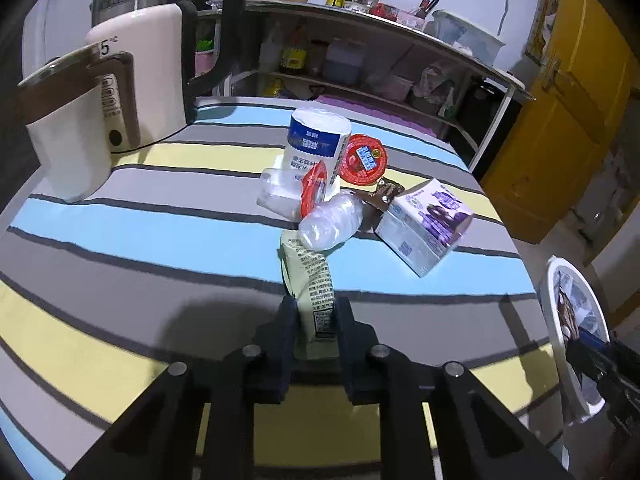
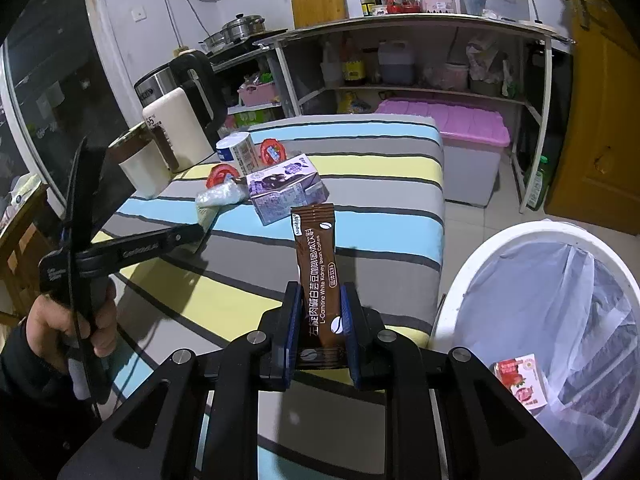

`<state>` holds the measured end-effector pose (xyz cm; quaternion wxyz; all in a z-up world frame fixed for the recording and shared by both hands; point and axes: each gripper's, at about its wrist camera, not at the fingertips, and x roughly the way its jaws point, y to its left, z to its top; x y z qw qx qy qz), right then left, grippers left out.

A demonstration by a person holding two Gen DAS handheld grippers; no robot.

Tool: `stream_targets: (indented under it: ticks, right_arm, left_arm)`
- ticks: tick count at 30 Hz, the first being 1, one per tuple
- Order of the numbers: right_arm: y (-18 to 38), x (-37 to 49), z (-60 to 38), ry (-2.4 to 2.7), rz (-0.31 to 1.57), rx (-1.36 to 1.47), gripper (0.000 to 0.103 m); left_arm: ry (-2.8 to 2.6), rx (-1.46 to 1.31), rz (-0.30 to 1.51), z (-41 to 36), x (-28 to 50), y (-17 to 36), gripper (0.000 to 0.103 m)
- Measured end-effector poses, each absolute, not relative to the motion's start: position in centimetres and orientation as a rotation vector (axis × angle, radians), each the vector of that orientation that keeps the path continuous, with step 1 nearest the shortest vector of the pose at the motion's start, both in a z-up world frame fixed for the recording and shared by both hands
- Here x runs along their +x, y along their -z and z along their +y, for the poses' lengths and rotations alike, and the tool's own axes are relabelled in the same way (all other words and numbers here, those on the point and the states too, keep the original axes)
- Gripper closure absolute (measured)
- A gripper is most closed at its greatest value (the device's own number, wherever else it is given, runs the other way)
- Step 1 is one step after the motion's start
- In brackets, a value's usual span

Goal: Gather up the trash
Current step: 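Grasp the beige paper snack wrapper with the left tool while the right tool holds the brown packet, then carry both packets over the white trash bin and open both tools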

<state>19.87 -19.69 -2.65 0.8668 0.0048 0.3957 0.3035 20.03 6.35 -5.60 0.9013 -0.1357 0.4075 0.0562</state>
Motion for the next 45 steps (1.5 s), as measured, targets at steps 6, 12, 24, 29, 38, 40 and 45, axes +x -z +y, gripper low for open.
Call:
stream_targets:
  ticks: [6, 12, 24, 29, 38, 40, 45]
  right_arm:
    - [1.9, 18.7, -19.5, -0.641, 0.813, 0.007, 0.082]
    - [1.1, 17.3, -19.2, -0.643, 0.797, 0.007, 0.082]
    - [-0.5, 14.6, -19.3, -0.629, 0.761, 0.005, 0.082]
    - [-0.8, 14.0, -19.9, -0.617, 0.752, 0.013, 0.082]
    - [-1.1, 13.8, -21.6, -0.579, 0.744, 0.035, 0.082]
    - [-1.0, 13.9, -22.2, -0.564, 0.744, 0.042, 0.082]
    - [-1.0, 14.1, -23.8, -0.527, 0.743, 0.061, 0.082]
  left_arm:
    - [-0.091, -0.281, 0.81, 6.6, 17.1, 4.6, 0.084]
    - [-0.038, -0.264, 0.764, 5.5, 14.7, 2.8, 0.084]
    - [0.068, -0.231, 0.724, 2.0, 12.0, 0.6, 0.084]
    - [0.1, -0.212, 0.718, 0.7, 11.6, 0.1, 0.084]
    - [0.164, -0.182, 0.722, -1.5, 12.5, -0.1, 0.083]
    - [0.179, -0.174, 0.723, -2.2, 12.7, -0.1, 0.083]
    - [0.216, -0.157, 0.723, -3.9, 13.5, -0.1, 0.083]
